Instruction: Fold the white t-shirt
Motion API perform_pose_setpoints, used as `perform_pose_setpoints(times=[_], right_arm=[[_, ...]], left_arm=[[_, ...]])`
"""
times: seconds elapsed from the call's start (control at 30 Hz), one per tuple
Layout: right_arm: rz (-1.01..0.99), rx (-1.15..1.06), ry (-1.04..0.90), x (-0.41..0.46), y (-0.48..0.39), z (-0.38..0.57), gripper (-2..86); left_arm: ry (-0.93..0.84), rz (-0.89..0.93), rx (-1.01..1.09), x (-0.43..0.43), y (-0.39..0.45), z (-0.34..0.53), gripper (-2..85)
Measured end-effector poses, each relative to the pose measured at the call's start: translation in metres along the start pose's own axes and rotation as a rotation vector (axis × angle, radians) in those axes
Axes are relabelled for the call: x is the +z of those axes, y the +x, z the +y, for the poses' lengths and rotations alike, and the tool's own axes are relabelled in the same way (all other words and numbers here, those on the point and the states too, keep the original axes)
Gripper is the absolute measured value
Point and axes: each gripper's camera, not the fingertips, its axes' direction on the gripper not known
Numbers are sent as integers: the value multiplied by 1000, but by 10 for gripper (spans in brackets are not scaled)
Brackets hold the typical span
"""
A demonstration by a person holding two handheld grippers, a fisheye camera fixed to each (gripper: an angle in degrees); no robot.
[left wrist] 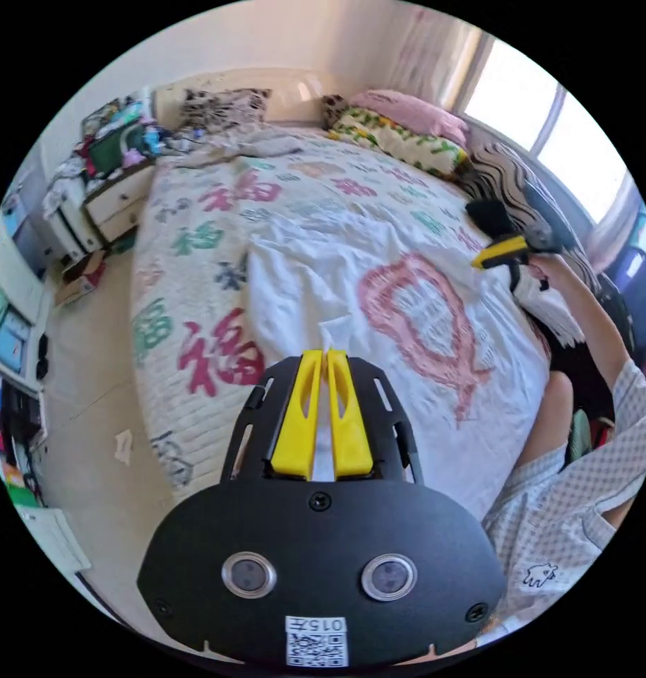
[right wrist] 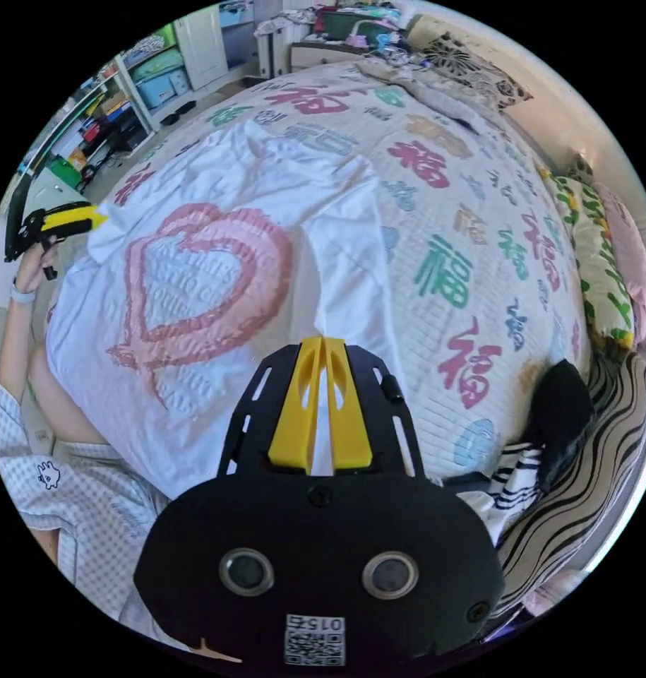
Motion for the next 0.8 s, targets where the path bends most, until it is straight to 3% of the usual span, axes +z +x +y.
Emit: perform_pose_setpoints(times=[0.13,0.33,0.47,0.53,0.6,0.7,0.8], right_arm=[[56,250,87,-15,72,6,-3],[60,433,71,7,125,-4,2],[88,444,-79,36,131,-16,27],[105,464,-29,30,136,-15,56],[37,462,96,13,138,-16,57],[-85,327,275,-10,116,-37,65],[-150,172,257,-2,74,-83,83]], left_arm=[[88,-144,-225,-30,-90,10,-5],[23,-172,-351,-2,-154,16,-1],[-130,-175,-330,30,-163,18,21],[-175,-257,-310,28,-167,21,55],[-104,-238,-320,10,-172,19,75],[62,-72,-264,-15,-159,-11,91],[119,-40,-118,-2,-114,-59,97]])
